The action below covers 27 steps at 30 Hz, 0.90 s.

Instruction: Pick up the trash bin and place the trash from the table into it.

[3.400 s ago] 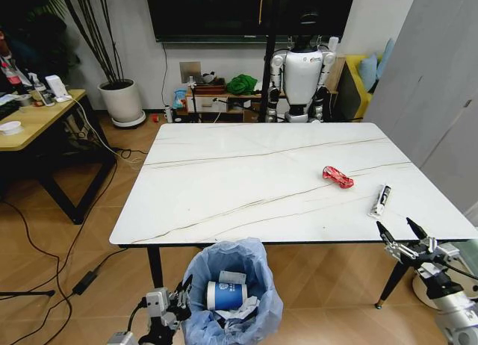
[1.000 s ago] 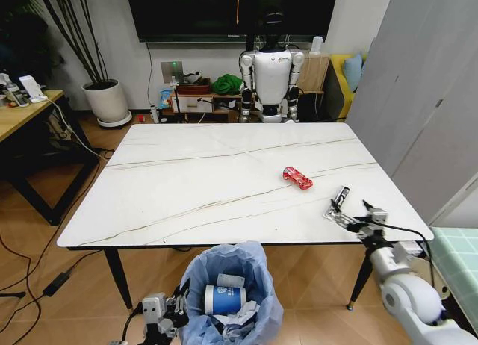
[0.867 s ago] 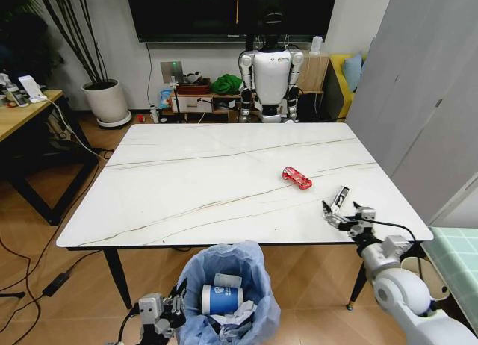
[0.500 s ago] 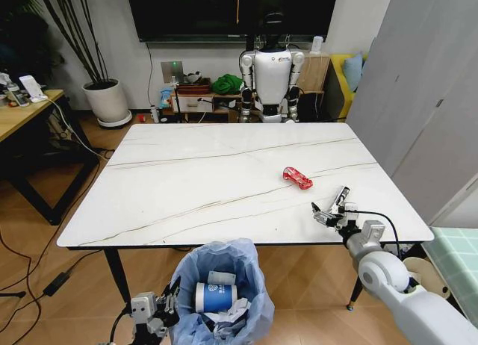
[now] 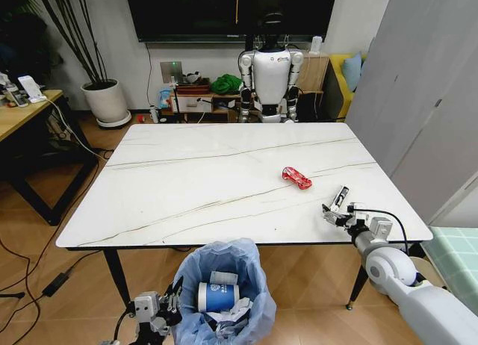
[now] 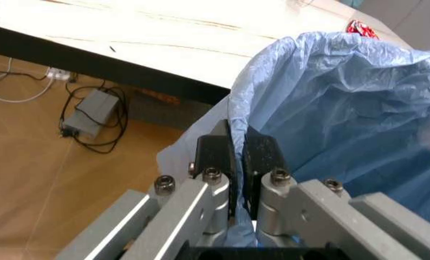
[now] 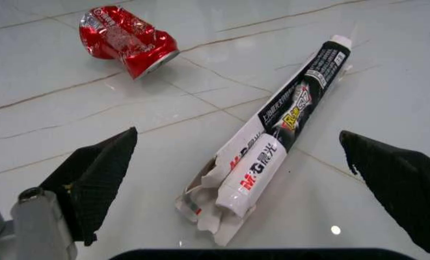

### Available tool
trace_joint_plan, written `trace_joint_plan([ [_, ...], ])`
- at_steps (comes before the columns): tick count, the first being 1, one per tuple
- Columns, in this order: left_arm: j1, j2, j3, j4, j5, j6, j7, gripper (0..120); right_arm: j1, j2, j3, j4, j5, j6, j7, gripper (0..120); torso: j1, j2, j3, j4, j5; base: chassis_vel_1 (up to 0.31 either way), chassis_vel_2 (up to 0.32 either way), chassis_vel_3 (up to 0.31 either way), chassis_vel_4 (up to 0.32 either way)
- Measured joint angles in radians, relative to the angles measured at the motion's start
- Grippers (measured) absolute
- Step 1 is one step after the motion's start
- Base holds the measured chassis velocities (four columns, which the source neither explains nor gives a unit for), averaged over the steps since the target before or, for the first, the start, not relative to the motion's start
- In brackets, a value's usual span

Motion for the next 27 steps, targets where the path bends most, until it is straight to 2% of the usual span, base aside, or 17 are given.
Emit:
trace_joint_plan([
  [17, -0.009, 0.011, -0.004, 0.004, -0.012, 0.002, -0.003, 0, 0.038, 0.007, -0.039, -0.071, 0.0, 0.018, -0.019, 100, 0.0, 0.0, 0.0, -0.0001, -0.0001, 0.0, 0.0, 0.0, 0.0],
  [20, -0.009, 0.011, -0.004, 0.005, -0.013, 0.002, -0.003, 0, 0.04, 0.009, -0.041, -0.083, -0.001, 0.026, -0.027, 88, 0.0, 0.0, 0.0, -0.0001, -0.0002, 0.0, 0.0, 0.0, 0.0],
  [21, -0.009, 0.011, -0.004, 0.005, -0.013, 0.002, -0.003, 0, 0.04, 0.009, -0.041, -0.083, -0.001, 0.026, -0.027, 88, 0.0, 0.0, 0.0, -0.0001, -0.0002, 0.0, 0.0, 0.0, 0.0],
  [25, -0.009, 0.012, -0.004, 0.007, -0.013, 0.002, -0.003, 0, 0.034, 0.009, -0.04, -0.09, -0.002, 0.035, -0.036, 69, 0.0, 0.0, 0.0, -0.0001, -0.0001, 0.0, 0.0, 0.0, 0.0],
  [26, -0.009, 0.012, -0.004, 0.007, -0.013, 0.002, -0.003, 0, 0.034, 0.009, -0.04, -0.09, -0.002, 0.035, -0.036, 69, 0.0, 0.0, 0.0, -0.0001, -0.0001, 0.0, 0.0, 0.0, 0.0],
  [27, -0.01, 0.011, -0.004, 0.008, -0.013, 0.002, -0.003, 0, 0.032, 0.009, -0.039, -0.091, -0.003, 0.037, -0.036, 65, 0.0, 0.0, 0.0, -0.0002, -0.0002, 0.0, 0.0, 0.0, 0.0],
])
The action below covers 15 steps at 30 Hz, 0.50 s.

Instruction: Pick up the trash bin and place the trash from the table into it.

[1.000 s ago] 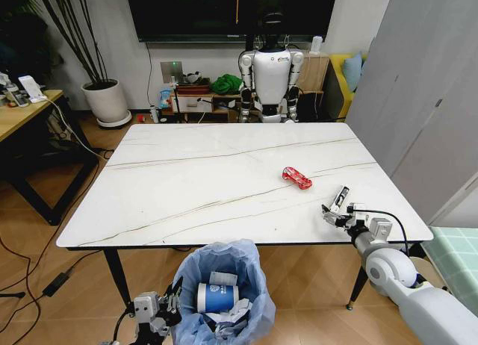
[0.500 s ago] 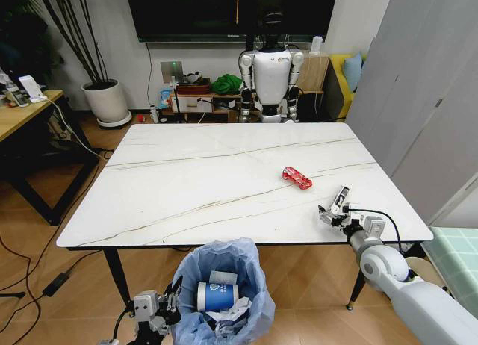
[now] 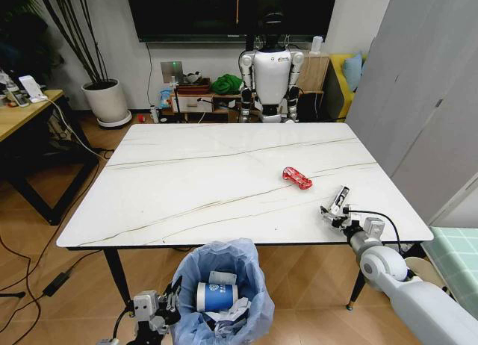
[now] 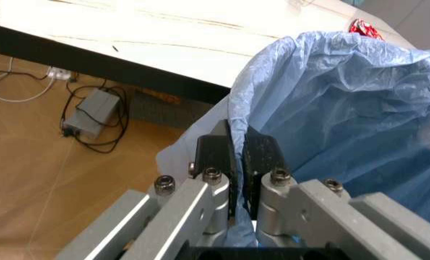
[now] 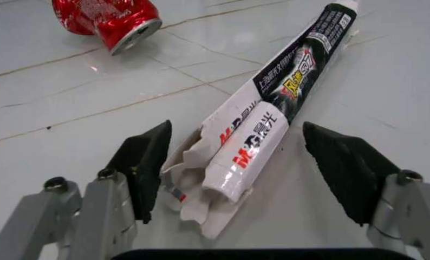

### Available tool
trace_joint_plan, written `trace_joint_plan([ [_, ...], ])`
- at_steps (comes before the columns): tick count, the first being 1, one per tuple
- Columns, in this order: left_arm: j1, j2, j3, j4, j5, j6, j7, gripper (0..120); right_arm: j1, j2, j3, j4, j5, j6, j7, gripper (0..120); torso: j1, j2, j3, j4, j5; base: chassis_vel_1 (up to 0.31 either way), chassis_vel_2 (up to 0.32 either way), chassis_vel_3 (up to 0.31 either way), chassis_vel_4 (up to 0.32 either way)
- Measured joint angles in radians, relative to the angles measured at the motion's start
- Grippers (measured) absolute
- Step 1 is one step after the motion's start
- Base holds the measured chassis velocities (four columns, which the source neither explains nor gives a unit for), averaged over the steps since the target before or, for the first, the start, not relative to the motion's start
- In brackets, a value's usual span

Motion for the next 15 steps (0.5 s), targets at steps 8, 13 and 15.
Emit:
trace_joint_plan([
  [8, -0.001, 0.002, 0.002, 0.005, 0.0, 0.0, 0.0, 0, -0.007, 0.001, 0.004, 0.0, 0.0, 0.007, 0.0, 38, 0.0, 0.0, 0.0, 0.0, -0.0001, 0.0, 0.0, 0.0, 0.0],
  [13, -0.003, 0.003, 0.003, 0.006, 0.0, 0.0, -0.001, 0, -0.013, 0.001, 0.005, 0.004, -0.006, 0.017, -0.003, 18, 0.0, 0.0, 0.0, 0.0, 0.0003, 0.0, 0.0, 0.0, 0.0],
  [15, -0.005, 0.004, 0.004, 0.006, 0.0, 0.0, 0.0, 0, -0.014, 0.0, 0.006, 0.008, -0.007, 0.019, -0.003, 11, 0.0, 0.0, 0.0, 0.0, 0.0002, 0.0, 0.0, 0.0, 0.0],
])
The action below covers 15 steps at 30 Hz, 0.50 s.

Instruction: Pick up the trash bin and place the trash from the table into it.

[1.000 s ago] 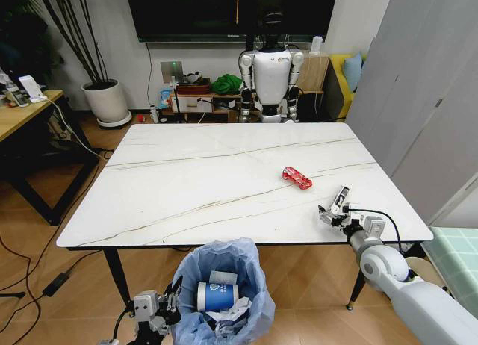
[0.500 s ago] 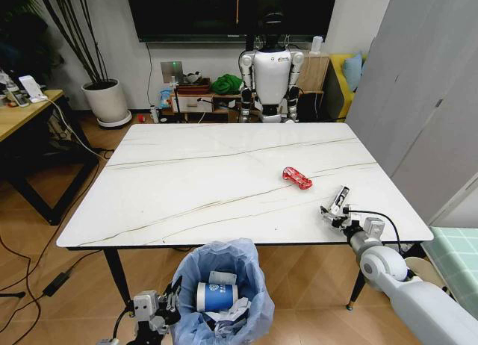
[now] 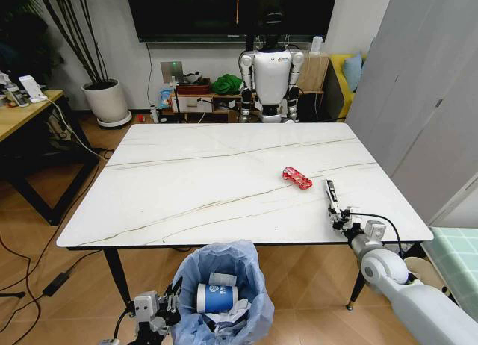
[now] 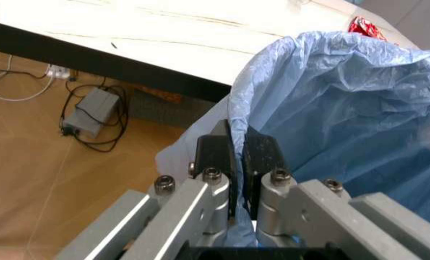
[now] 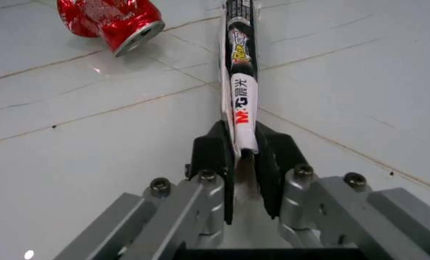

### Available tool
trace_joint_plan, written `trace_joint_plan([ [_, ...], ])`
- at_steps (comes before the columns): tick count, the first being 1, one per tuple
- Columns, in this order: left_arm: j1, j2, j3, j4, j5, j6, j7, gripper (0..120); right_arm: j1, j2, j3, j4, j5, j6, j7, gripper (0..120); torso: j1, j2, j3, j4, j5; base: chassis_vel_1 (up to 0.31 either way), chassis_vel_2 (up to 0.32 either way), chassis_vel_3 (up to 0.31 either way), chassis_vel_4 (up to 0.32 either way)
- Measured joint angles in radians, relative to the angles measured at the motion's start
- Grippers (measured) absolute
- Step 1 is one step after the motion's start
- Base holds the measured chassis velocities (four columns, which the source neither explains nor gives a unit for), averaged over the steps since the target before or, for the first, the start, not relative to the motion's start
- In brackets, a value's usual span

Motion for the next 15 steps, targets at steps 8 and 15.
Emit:
trace_joint_plan([
  [8, -0.011, 0.007, 0.014, 0.002, -0.002, 0.001, -0.001, 0, -0.023, -0.027, 0.041, 0.047, 0.002, 0.008, -0.007, 0, 0.0, 0.0, 0.0, 0.0001, -0.0001, 0.0, 0.0, 0.0, 0.0],
  [15, -0.018, 0.023, 0.026, 0.002, -0.013, 0.001, -0.002, 0, -0.097, -0.102, 0.171, 0.13, 0.004, 0.072, -0.13, 0, 0.0, 0.0, 0.0, -0.0002, 0.0, 0.0, 0.0, 0.0, 0.0],
])
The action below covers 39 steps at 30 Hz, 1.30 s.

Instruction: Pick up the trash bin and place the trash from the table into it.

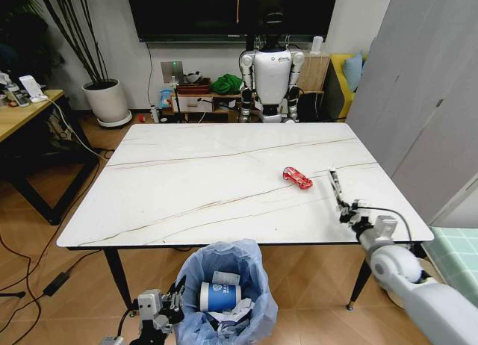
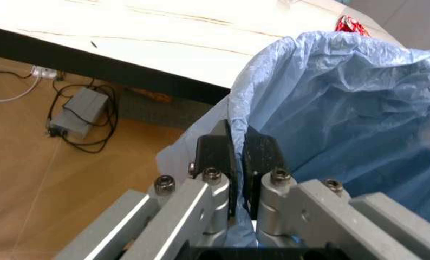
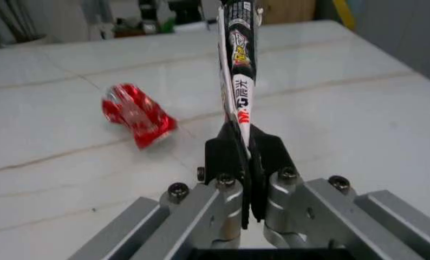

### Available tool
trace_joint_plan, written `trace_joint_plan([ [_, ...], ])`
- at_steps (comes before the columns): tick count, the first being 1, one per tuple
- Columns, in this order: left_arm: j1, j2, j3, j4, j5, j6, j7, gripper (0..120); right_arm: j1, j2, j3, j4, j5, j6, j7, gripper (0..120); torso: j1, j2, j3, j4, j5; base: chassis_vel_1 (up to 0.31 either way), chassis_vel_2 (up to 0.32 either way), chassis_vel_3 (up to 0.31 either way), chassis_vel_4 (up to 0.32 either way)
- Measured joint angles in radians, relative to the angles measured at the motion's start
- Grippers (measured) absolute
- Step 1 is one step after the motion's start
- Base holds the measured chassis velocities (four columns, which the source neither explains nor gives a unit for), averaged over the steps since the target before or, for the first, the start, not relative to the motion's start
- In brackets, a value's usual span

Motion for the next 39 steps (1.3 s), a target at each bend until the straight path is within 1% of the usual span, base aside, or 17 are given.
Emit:
trace_joint_plan([
  [4, 0.001, 0.0, 0.0, 0.0, -0.001, -0.001, 0.0, 0, -0.012, -0.025, 0.026, 0.007, -0.012, 0.036, -0.071, 0, 0.0, 0.0, 0.0, -0.0003, 0.0, 0.0, 0.0, 0.0, 0.0],
  [6, 0.004, -0.004, -0.003, -0.003, -0.001, -0.005, 0.0, 0, -0.024, -0.08, 0.069, 0.018, -0.038, 0.101, -0.235, 0, 0.0, 0.0, 0.0, -0.0001, -0.0004, 0.0, 0.0, 0.0, 0.0],
  [8, -0.005, -0.011, -0.007, -0.011, -0.007, -0.007, -0.001, 0, -0.061, -0.173, 0.145, 0.059, -0.043, 0.172, -0.433, 0, 0.0, 0.0, 0.0, 0.0006, -0.0006, 0.0, 0.0, 0.0, 0.0],
  [9, -0.005, -0.011, -0.007, -0.011, -0.007, -0.007, -0.001, 0, -0.061, -0.173, 0.145, 0.059, -0.043, 0.172, -0.433, 0, 0.0, 0.0, 0.0, 0.0006, -0.0006, 0.0, 0.0, 0.0, 0.0],
  [10, -0.012, -0.01, -0.007, -0.011, -0.012, -0.006, -0.001, 0, -0.087, -0.199, 0.187, 0.081, -0.046, 0.186, -0.508, 0, 0.0, 0.0, 0.0, 0.0006, -0.0008, 0.0, 0.0, 0.0, 0.0],
  [12, -0.021, 0.003, -0.004, -0.008, -0.021, -0.004, -0.003, 0, -0.178, -0.259, 0.337, 0.173, -0.048, 0.21, -0.73, 0, 0.0, 0.0, 0.0, -0.0001, -0.0002, 0.0, 0.0, 0.0, 0.0],
  [13, -0.021, 0.003, -0.004, -0.008, -0.021, -0.004, -0.003, 0, -0.178, -0.259, 0.337, 0.173, -0.048, 0.21, -0.73, 0, 0.0, 0.0, 0.0, -0.0001, -0.0002, 0.0, 0.0, 0.0, 0.0],
  [14, -0.023, 0.007, -0.003, -0.007, -0.023, -0.003, -0.003, 0, -0.204, -0.271, 0.382, 0.207, -0.054, 0.215, -0.788, 0, 0.0, 0.0, 0.0, -0.0001, -0.0003, 0.0, 0.0, 0.0, 0.0],
  [16, -0.028, 0.014, -0.001, -0.006, -0.028, 0.0, -0.006, 0, -0.24, -0.288, 0.453, 0.275, -0.107, 0.227, -0.912, 0, 0.0, 0.0, 0.0, 0.0001, -0.0001, 0.0, 0.0, 0.0, 0.0],
  [18, -0.03, 0.015, 0.0, -0.006, -0.03, 0.001, -0.007, 0, -0.247, -0.293, 0.468, 0.292, -0.137, 0.234, -0.948, 0, 0.0, 0.0, 0.0, 0.0001, -0.0002, 0.0, 0.0, 0.0, 0.0],
  [21, -0.043, 0.019, 0.019, 0.002, -0.037, 0.01, -0.015, 0, -0.274, -0.325, 0.514, 0.349, -0.313, 0.263, -1.092, 0, 0.0, 0.0, 0.0, 0.0002, -0.0001, 0.0, 0.0, 0.0, 0.0],
  [22, -0.043, 0.019, 0.019, 0.002, -0.037, 0.01, -0.015, 0, -0.274, -0.325, 0.514, 0.349, -0.313, 0.263, -1.092, 0, 0.0, 0.0, 0.0, 0.0002, -0.0001, 0.0, 0.0, 0.0, 0.0],
  [25, -0.066, 0.007, 0.059, 0.026, -0.035, 0.013, -0.015, 0, -0.316, -0.375, 0.529, 0.408, -0.457, 0.275, -1.165, 0, 0.0, 0.0, 0.0, 0.0002, -0.0002, 0.0, 0.0, 0.0, 0.0],
  [26, -0.066, 0.007, 0.059, 0.026, -0.035, 0.013, -0.015, 0, -0.316, -0.375, 0.529, 0.408, -0.457, 0.275, -1.165, 0, 0.0, 0.0, 0.0, 0.0002, -0.0002, 0.0, 0.0, 0.0, 0.0],
  [29, -0.095, -0.015, 0.104, 0.069, -0.024, 0.012, -0.016, 0, -0.335, -0.417, 0.529, 0.47, -0.599, 0.268, -1.189, 0, 0.0, 0.0, 0.0, 0.0002, -0.0003, 0.0, 0.0, 0.0, 0.0],
  [33, -0.121, -0.03, 0.144, 0.103, -0.021, 0.012, -0.015, 0, -0.332, -0.431, 0.529, 0.512, -0.675, 0.257, -1.198, 0, 0.0, 0.0, 0.0, 0.0002, -0.0002, 0.0, 0.0, 0.0, 0.0],
  [39, -0.146, -0.032, 0.172, 0.125, -0.021, 0.014, -0.018, 0, -0.328, -0.437, 0.532, 0.53, -0.698, 0.257, -1.197, 0, 0.0, 0.0, 0.0, 0.0001, -0.0002, 0.0, 0.0, 0.0, 0.0],
])
